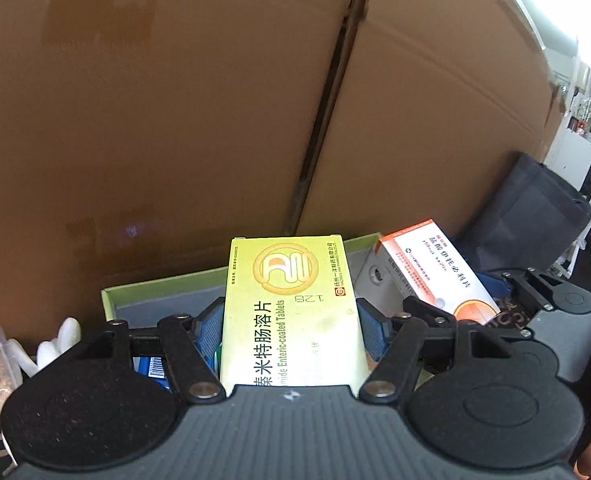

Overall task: Organize objects
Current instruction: 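Lower both medicine boxes into the lime-green box and open both tools, then move both tools back toward the pile of items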

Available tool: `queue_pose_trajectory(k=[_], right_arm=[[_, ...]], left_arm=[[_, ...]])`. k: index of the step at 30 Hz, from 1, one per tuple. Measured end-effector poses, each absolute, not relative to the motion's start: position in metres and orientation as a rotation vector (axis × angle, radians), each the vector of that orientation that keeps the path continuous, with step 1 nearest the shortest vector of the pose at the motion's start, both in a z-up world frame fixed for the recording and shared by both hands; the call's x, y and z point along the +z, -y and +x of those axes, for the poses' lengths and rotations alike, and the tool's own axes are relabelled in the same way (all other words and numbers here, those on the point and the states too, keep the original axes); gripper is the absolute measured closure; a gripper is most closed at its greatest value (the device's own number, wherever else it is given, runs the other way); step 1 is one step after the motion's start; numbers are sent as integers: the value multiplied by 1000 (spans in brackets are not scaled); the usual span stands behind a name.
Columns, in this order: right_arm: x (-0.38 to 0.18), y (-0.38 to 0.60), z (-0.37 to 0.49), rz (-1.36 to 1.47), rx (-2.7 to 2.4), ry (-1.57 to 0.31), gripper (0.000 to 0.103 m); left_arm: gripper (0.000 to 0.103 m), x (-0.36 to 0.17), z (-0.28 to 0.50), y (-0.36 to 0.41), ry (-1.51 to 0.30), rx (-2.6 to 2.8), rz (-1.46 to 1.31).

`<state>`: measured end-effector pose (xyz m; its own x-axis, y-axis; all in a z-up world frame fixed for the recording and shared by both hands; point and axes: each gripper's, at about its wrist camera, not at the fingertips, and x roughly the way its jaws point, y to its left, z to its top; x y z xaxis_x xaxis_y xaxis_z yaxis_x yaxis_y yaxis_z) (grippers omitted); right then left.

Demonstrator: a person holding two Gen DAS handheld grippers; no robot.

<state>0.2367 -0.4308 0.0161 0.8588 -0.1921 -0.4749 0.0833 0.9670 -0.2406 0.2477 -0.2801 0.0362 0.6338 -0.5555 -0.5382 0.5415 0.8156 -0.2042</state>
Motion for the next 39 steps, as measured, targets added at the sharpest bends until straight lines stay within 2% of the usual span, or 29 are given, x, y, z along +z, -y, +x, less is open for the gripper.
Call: queue_pose_trajectory(k=[6, 12, 14, 18, 20, 26, 31, 39], right_arm=[[-7, 425, 257, -265, -111, -532, 37], [-5, 420, 252, -264, -51, -515, 37], [-10, 418, 257, -283, -37, -545, 23], [-2, 428, 247, -190, -28, -529, 18], [5, 425, 234, -203, -38, -492, 9], [23, 412, 186, -200, -35, -415, 1], [26, 392, 146, -126, 12, -368, 0], [11, 348, 106, -49, 118, -405, 0]], left_arm=[[32, 7, 266, 290, -674, -614, -31], [15, 6, 266, 296, -651, -568, -76], [14, 10, 264, 292, -654, -561, -79], [10, 21, 256, 274, -616, -564, -72], [10, 26, 249, 268, -587, -563, -61], [10, 35, 214, 243, -570, -581, -57], [10, 32, 170, 209, -556, -573, -24], [10, 5, 105, 141, -562, -492, -15]])
